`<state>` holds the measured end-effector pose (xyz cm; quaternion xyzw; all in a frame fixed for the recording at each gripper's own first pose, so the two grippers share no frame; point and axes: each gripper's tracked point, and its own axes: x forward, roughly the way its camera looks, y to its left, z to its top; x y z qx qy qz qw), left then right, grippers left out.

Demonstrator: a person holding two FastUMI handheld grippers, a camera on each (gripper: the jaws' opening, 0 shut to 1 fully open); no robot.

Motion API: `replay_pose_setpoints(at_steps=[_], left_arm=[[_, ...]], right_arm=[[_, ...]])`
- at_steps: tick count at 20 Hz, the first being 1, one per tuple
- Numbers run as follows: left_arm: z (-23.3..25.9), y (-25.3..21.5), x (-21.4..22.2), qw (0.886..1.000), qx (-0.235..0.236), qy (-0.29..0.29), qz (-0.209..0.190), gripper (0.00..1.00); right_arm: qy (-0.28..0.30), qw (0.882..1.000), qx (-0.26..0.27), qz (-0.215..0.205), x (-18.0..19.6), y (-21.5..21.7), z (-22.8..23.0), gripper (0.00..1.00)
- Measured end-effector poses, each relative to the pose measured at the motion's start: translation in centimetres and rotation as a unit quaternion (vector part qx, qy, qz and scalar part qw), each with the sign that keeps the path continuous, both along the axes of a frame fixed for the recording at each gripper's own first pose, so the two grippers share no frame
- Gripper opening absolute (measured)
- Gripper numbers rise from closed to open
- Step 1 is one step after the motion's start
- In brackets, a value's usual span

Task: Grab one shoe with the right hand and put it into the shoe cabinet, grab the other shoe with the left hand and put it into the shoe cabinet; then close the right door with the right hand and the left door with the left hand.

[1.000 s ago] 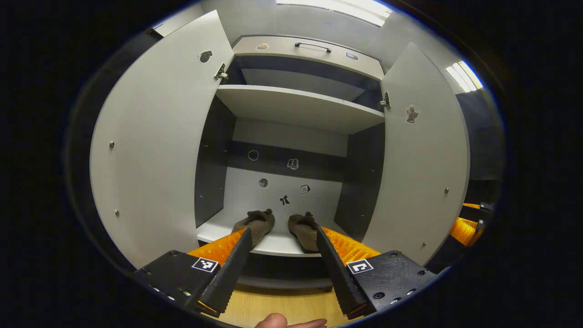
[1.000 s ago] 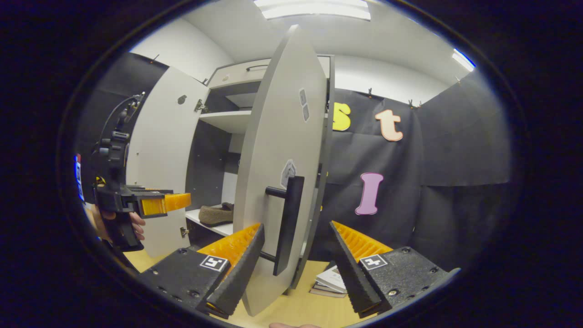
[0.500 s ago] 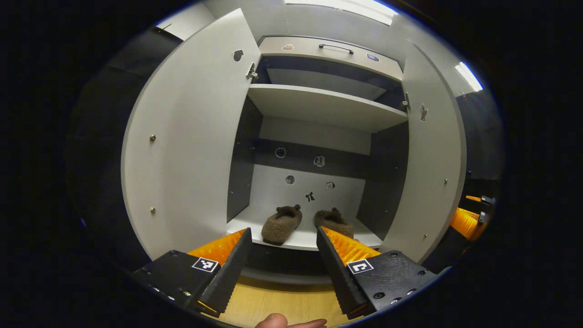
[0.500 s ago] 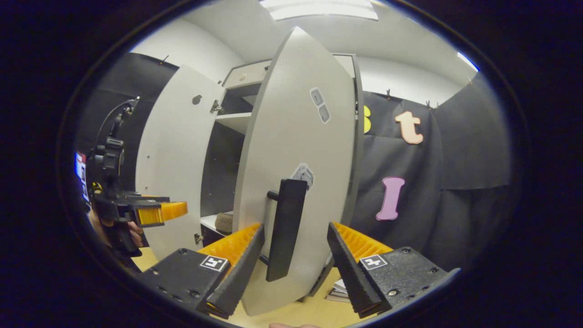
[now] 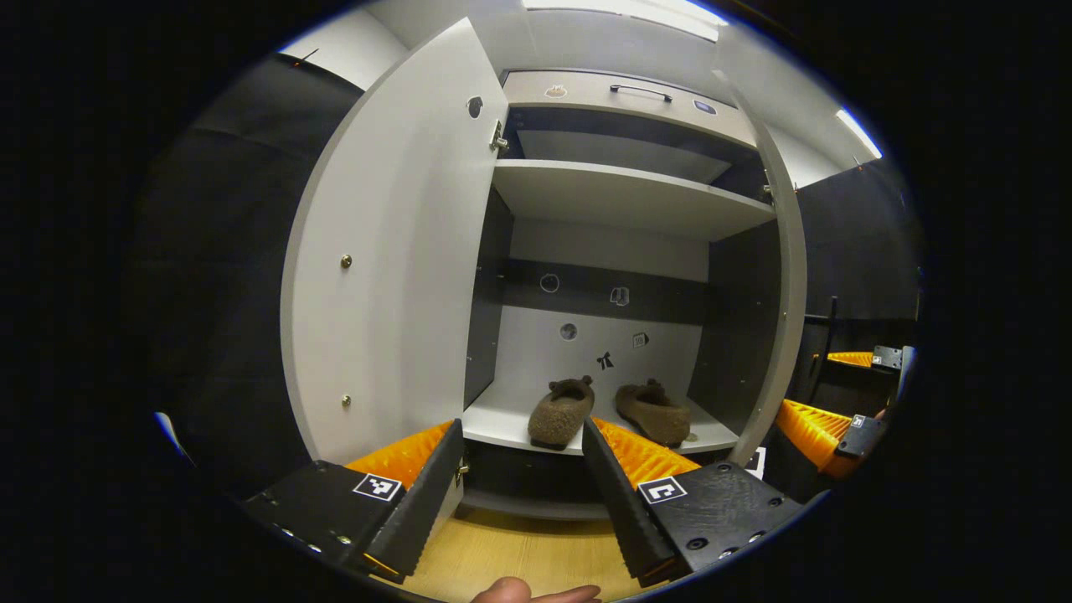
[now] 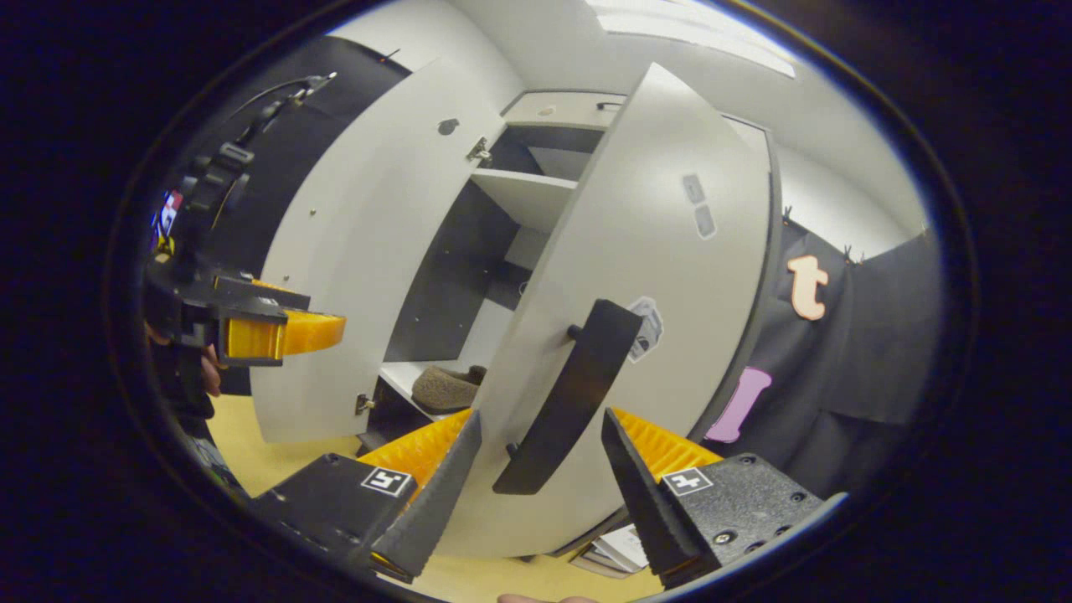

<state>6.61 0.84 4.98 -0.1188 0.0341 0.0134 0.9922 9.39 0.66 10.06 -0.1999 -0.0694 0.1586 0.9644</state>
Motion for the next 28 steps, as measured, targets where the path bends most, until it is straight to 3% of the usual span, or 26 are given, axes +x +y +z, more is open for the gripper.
replay_pose_setpoints(at_steps=[5, 17, 24, 28], left_arm=[[-0.2, 1.5, -0.5, 1.000, -0.007, 0.002, 0.006, 0.87], [2.3, 3.7, -4.3, 0.999, 0.029, -0.027, 0.002, 0.87], [3.2, 8.1, -5.9, 0.997, 0.025, -0.062, 0.033, 0.87], [-0.5, 9.2, -5.3, 0.999, 0.016, -0.016, -0.022, 0.87]], right_arm=[[-0.002, 1.000, -0.022, -0.016, 1.0, 0.9, -0.6, 0.94], [0.057, 0.998, 0.024, -0.007, 0.6, 2.9, -2.6, 0.94], [0.055, 0.998, 0.018, 0.010, -0.1, 5.9, -2.4, 0.93], [0.047, 0.999, 0.017, 0.013, -0.9, 7.8, -2.7, 0.93]])
